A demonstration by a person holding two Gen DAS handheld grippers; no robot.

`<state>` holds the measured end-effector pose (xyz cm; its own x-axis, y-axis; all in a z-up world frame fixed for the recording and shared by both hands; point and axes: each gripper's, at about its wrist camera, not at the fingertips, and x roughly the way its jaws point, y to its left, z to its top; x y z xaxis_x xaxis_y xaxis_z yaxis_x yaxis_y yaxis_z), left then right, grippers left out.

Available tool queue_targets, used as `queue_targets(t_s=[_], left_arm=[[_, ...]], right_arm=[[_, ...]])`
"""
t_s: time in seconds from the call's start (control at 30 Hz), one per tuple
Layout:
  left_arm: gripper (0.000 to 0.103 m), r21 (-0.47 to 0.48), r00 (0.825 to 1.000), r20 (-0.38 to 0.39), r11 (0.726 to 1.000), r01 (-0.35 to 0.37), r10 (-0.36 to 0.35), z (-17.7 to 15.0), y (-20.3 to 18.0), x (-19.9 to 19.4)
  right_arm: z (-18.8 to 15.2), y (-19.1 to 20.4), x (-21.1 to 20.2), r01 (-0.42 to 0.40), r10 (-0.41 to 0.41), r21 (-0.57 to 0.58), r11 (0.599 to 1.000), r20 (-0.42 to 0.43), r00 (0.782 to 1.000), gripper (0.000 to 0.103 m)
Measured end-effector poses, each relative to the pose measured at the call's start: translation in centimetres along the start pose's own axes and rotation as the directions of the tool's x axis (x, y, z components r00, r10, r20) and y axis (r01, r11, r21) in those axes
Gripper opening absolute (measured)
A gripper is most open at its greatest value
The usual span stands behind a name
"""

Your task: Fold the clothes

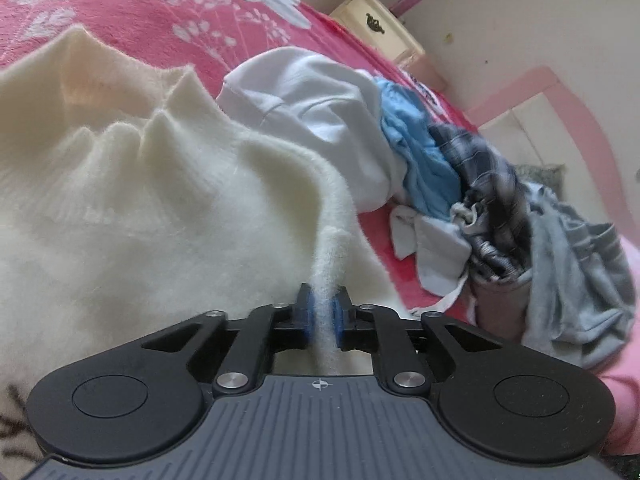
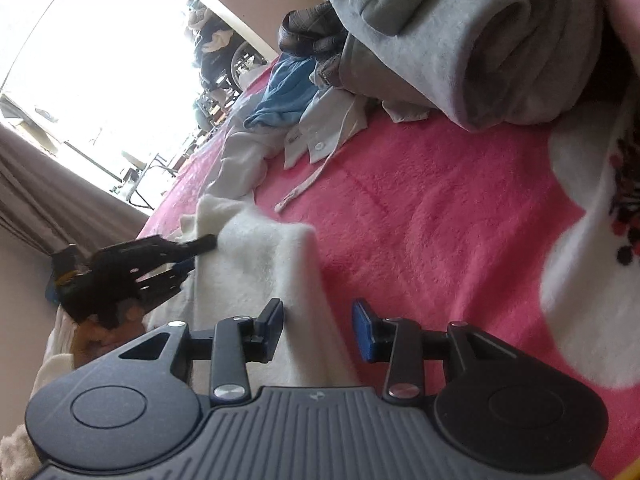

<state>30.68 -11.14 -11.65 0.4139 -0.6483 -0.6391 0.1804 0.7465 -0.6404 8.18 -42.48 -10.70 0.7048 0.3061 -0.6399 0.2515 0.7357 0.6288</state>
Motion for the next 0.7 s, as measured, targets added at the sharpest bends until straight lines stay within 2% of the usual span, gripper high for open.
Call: queue_targets(t_s=[0.1,0.17,0.23,0.3,0.33,0.4,0.47,0.53,0.6,0.67,0.7], left_arm=[[0.028,0.052,0.998,0.062,0.998,-0.026,0.023,-0.8,-1.5,-2.6],[0.033,0.110,0.997,0.071,0.994,0.003,-0.011,-1.7,-2.8,-3.9],[0.037,0.178,0.997,-0.026,0.981,0.078,-0.074,-3.0,-4.4,-3.9],[0.038,0.220,0.981,-0.156,0.965,0.146,-0.113,-4.5,-5.9,-3.2],[0.038,0.231,0.972,-0.199,0.958,0.169,-0.124,-5.1,-6.6,-2.7],[0.038,0.245,0.954,-0.255,0.944,0.222,-0.158,-6.3,-7.8,-2.1],[0.040,0.254,0.944,-0.279,0.935,0.248,-0.175,-6.6,-8.6,-1.6],[0.043,0.271,0.943,-0.289,0.931,0.244,-0.164,-6.9,-9.2,-1.2],[0.043,0.314,0.949,-0.291,0.925,0.213,-0.120,-7.4,-9.8,-1.1],[0.042,0.367,0.959,-0.279,0.916,0.162,-0.058,-8.0,-10.1,-0.8],[0.036,0.385,0.962,-0.271,0.912,0.142,-0.035,-8.2,-10.1,-0.6]], right_arm=[[0.1,0.5,0.0,-0.036,0.038,-0.040,0.999,0.028,0.999,0.041],[0.0,1.7,0.0,-0.064,0.069,-0.116,0.991,0.036,0.997,0.041],[-0.9,3.7,-0.1,-0.071,0.083,-0.241,0.968,0.039,0.996,0.041],[-2.3,5.8,0.2,-0.040,0.063,-0.384,0.923,0.048,0.997,0.043],[-3.3,7.0,0.5,-0.006,0.038,-0.470,0.882,0.058,0.998,0.043],[-5.0,8.9,0.8,0.045,0.004,-0.601,0.798,0.079,0.997,0.043],[-6.2,10.1,0.7,0.063,-0.003,-0.677,0.733,0.091,0.996,0.044],[-7.2,11.1,1.0,0.072,-0.003,-0.737,0.672,0.094,0.996,0.044],[-7.9,11.8,1.2,0.075,0.002,-0.776,0.626,0.098,0.995,0.044],[-8.1,12.0,1.1,0.060,0.013,-0.790,0.610,0.086,0.996,0.044],[-8.1,11.9,0.9,0.042,0.024,-0.790,0.612,0.072,0.997,0.044]])
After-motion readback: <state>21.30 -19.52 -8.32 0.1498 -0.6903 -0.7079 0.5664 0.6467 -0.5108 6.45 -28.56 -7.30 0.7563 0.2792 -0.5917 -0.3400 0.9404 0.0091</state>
